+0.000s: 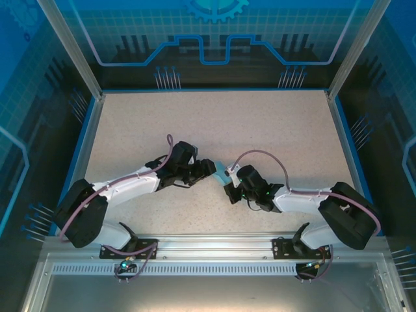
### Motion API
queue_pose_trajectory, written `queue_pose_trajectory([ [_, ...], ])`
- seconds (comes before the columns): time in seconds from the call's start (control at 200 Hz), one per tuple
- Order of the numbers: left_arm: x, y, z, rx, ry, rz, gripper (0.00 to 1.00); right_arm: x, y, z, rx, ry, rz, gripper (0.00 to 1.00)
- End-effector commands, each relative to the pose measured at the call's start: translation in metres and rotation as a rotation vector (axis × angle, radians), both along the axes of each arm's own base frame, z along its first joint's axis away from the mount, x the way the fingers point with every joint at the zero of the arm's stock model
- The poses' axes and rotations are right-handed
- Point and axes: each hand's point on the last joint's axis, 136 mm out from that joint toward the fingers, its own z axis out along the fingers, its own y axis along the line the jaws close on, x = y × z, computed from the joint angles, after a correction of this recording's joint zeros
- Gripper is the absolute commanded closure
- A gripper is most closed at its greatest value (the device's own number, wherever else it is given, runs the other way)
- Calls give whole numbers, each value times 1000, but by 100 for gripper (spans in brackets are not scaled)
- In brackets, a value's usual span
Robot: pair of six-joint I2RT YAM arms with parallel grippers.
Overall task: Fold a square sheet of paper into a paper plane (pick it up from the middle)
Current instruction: Fold the wing for the fifth time at the center of the table.
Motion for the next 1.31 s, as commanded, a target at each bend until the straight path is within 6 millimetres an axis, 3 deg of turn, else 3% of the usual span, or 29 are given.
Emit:
queue_pose_trajectory([
  [0.0, -5, 7, -10, 25, 13, 9, 36, -4, 5, -2, 102, 102, -11, 100],
  [0.28, -3, -3, -6, -12, -8, -27, 44, 7, -1, 9, 299, 261, -75, 100],
  [0.655, 9, -40, -9, -118, 4, -125, 57, 14, -12, -8, 414, 468, -164, 100],
  [1.025, 26, -70, -15, -138, -21, -165, 58, 22, -19, -2, 498, 534, -215, 100],
  [1.3, 42, -78, -30, -120, -26, -149, 60, 22, -20, -1, 490, 534, -221, 97],
])
